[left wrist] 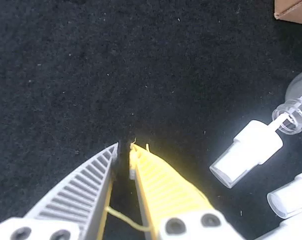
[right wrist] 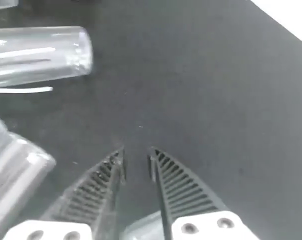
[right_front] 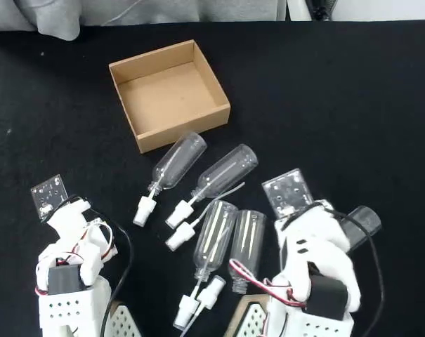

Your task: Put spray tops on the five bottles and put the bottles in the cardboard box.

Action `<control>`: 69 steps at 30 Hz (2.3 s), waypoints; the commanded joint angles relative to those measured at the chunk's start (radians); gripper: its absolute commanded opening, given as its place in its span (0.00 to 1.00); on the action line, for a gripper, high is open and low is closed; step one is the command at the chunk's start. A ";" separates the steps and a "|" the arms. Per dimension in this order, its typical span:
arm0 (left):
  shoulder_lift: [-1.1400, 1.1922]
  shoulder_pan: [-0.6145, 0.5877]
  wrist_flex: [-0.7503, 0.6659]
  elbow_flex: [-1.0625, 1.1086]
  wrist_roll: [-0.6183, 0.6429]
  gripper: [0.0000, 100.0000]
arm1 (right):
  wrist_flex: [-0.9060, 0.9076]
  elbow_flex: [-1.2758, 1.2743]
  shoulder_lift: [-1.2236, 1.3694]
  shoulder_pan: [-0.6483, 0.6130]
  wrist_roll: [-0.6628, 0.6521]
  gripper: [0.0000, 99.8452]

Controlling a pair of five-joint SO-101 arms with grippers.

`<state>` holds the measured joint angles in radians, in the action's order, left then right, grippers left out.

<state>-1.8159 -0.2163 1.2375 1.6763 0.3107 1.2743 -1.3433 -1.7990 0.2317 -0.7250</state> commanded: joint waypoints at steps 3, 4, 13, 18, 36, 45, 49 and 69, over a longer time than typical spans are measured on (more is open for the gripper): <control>-0.005 0.002 -0.003 0.024 -0.002 0.03 | 0.005 0.067 -0.087 0.140 -0.089 0.06; -0.005 0.002 -0.003 0.024 -0.002 0.03 | 0.005 0.067 -0.087 0.160 -0.101 0.06; -0.005 0.002 -0.003 0.024 -0.002 0.03 | 0.071 0.085 -0.087 0.238 -0.181 0.16; -0.005 0.002 -0.003 0.024 -0.002 0.03 | 0.143 0.147 -0.085 0.247 -0.186 0.17; -0.005 0.002 -0.003 0.024 -0.002 0.03 | 0.176 0.420 0.340 0.384 -0.376 0.17; -0.005 0.002 -0.003 0.024 -0.002 0.03 | 0.258 0.532 0.532 0.428 -0.462 0.27; -0.005 0.002 -0.003 0.024 -0.002 0.03 | 0.299 0.541 0.550 0.427 -0.566 0.27; -0.005 0.002 -0.003 0.024 -0.002 0.03 | 0.358 0.394 0.553 0.434 -0.855 0.27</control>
<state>-1.8159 -0.2163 1.2375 1.6763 0.3107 1.6379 -0.9413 -1.2651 0.6398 -1.5566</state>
